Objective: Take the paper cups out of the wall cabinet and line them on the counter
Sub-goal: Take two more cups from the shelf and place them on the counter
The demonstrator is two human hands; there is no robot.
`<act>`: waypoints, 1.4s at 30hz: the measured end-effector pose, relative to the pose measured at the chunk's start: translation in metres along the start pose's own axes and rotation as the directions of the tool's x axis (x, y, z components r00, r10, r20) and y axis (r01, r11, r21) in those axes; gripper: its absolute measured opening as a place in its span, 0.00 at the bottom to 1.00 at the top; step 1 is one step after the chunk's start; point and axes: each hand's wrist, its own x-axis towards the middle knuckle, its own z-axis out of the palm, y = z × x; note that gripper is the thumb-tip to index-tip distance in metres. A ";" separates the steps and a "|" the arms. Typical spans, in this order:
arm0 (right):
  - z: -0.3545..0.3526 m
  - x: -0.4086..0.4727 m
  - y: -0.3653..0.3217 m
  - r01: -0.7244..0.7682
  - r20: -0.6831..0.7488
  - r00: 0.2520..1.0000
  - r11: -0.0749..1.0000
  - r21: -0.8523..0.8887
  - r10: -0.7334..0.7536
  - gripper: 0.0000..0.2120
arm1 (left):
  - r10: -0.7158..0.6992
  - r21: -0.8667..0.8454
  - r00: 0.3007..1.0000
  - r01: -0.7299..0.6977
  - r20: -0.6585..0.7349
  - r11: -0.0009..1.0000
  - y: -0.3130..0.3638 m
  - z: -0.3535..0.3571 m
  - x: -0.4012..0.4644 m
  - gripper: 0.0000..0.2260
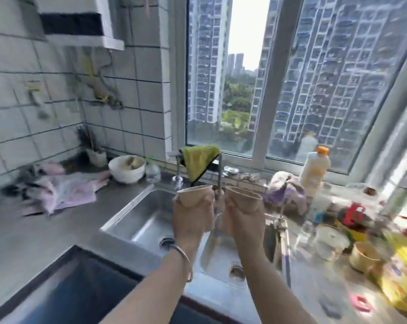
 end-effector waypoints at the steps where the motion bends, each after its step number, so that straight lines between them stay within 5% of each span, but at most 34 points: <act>1: 0.033 -0.007 0.012 -0.002 0.031 1.000 1.000 -0.019 0.002 0.26 | -0.002 0.072 0.996 0.008 -0.085 0.997 0.002 -0.027 0.009 0.23; 4: 0.128 -0.036 0.047 -0.004 0.181 0.984 1.000 0.002 0.004 0.24 | -0.025 0.124 0.974 0.055 -0.227 0.991 -0.014 -0.123 0.055 0.17; 8: 0.226 -0.066 0.064 -0.070 0.327 0.940 0.993 -0.092 0.097 0.23 | -0.040 0.089 0.935 0.076 -0.353 0.993 -0.022 -0.222 0.096 0.21; 14: 0.357 -0.095 0.094 -0.048 0.536 0.832 0.982 -0.181 0.140 0.23 | -0.120 -0.019 0.802 0.134 -0.585 0.991 -0.033 -0.332 0.152 0.22; 20: 0.488 -0.108 0.113 -0.024 0.710 0.673 0.966 -0.258 0.207 0.23 | -0.119 -0.092 0.701 0.077 -0.703 0.993 -0.037 -0.435 0.210 0.36; 27: 0.623 -0.129 0.130 0.138 0.854 0.474 0.941 -0.310 0.212 0.25 | -0.142 -0.116 0.558 0.081 -0.818 0.990 -0.043 -0.524 0.264 0.35; 31: 0.686 -0.156 0.146 0.188 0.882 0.414 0.927 -0.325 0.226 0.33 | -0.192 -0.155 0.494 0.117 -0.848 0.981 -0.057 -0.574 0.292 0.18; 33: 0.718 -0.165 0.158 0.213 0.886 0.401 0.918 -0.335 0.231 0.37 | -0.196 -0.144 0.490 0.142 -0.849 0.979 -0.066 -0.598 0.309 0.17; 37: 0.776 -0.174 0.182 0.226 0.893 0.374 0.910 -0.348 0.249 0.35 | -0.212 -0.112 0.532 0.215 -0.819 0.970 -0.086 -0.651 0.348 0.30; 42: 0.837 -0.169 0.216 0.264 0.906 0.308 0.889 -0.374 0.290 0.34 | -0.214 -0.021 0.607 0.309 -0.766 0.951 -0.101 -0.698 0.395 0.25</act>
